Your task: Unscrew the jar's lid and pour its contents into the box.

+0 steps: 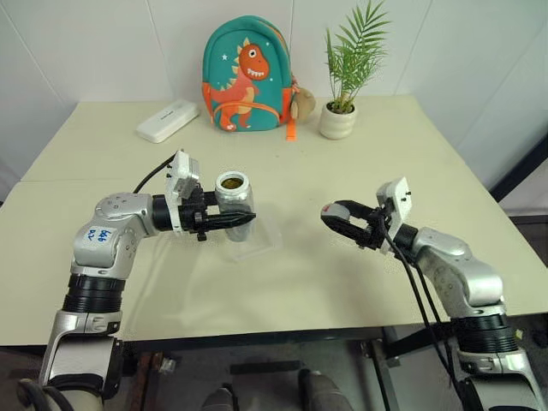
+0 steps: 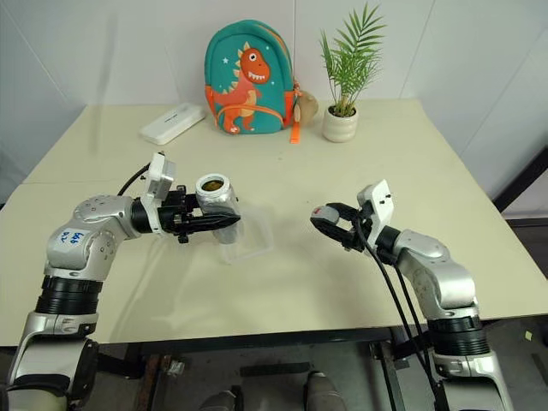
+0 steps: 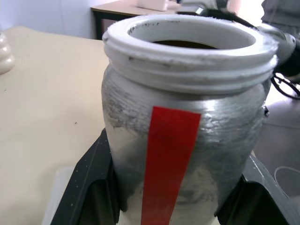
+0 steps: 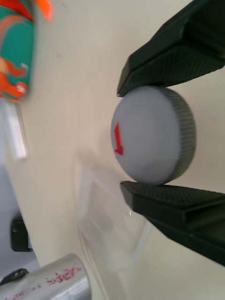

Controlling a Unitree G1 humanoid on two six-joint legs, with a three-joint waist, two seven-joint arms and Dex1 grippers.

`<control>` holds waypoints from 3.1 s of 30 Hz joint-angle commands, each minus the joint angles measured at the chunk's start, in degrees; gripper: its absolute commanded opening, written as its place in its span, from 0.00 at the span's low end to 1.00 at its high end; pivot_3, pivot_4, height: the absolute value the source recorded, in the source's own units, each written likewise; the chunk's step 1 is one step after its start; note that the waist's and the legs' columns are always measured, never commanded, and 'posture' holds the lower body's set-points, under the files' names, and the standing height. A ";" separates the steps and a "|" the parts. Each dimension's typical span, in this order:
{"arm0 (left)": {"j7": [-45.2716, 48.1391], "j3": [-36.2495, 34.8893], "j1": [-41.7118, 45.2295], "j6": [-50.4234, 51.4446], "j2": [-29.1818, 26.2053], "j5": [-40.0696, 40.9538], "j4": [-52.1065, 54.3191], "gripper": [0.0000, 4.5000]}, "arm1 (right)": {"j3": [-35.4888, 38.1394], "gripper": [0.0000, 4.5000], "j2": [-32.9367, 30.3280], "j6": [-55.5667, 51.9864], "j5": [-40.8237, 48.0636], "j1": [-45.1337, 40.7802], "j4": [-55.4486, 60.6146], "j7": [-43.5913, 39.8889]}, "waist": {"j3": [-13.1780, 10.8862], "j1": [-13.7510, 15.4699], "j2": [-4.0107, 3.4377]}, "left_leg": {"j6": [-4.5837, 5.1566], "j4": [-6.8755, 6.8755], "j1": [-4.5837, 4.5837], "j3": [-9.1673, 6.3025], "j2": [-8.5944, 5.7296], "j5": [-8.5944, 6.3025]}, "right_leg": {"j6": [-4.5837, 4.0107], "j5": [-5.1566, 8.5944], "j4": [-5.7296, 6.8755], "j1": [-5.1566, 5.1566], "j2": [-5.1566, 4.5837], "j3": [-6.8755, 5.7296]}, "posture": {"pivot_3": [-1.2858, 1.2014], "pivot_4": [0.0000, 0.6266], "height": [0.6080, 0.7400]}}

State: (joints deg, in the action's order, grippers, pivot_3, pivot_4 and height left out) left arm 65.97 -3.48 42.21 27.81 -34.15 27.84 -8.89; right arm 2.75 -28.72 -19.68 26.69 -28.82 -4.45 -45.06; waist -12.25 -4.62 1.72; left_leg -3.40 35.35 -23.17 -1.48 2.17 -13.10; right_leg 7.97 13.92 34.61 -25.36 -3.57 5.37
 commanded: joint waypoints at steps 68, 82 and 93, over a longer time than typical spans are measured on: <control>-114.55 41.69 16.02 -40.35 -11.27 -115.56 -24.88 0.44 | 2.73 0.99 0.32 -2.72 2.72 7.46 16.51 -1.50 | -0.04 1.63 0.07 | -0.04 0.38 -0.06 0.61 -0.03 -0.09 | 0.48 -0.38 -0.19 -0.02 0.00 0.54 | 0.52 0.24 1.00; -103.48 35.65 17.36 -51.69 -12.53 -98.83 -22.73 0.44 | 2.36 0.99 1.12 -2.73 2.86 6.90 16.44 -1.53 | -0.03 1.58 0.07 | -0.06 0.36 -0.06 0.62 -0.03 -0.11 | 0.48 -0.38 -0.18 -0.02 0.00 0.55 | 0.52 0.24 1.00; -60.83 5.84 14.10 -36.83 -6.39 -47.89 -40.12 0.44 | -1.02 0.99 -3.38 2.77 -2.03 5.02 14.96 -7.95 | -0.03 1.06 0.06 | -0.05 0.61 0.00 0.66 -0.02 -0.10 | 0.44 -0.40 0.02 -0.01 0.03 0.55 | 0.52 0.24 1.00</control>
State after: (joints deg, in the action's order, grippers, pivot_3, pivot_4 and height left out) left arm -0.25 7.84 56.74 -14.04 -40.49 -27.59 -47.16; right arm 2.08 -31.22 -19.54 25.40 -22.73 10.61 -51.69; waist -12.28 -3.57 1.78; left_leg -3.44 35.97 -23.18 -0.82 2.14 -13.20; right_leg 8.41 13.52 34.62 -25.37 -3.54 5.91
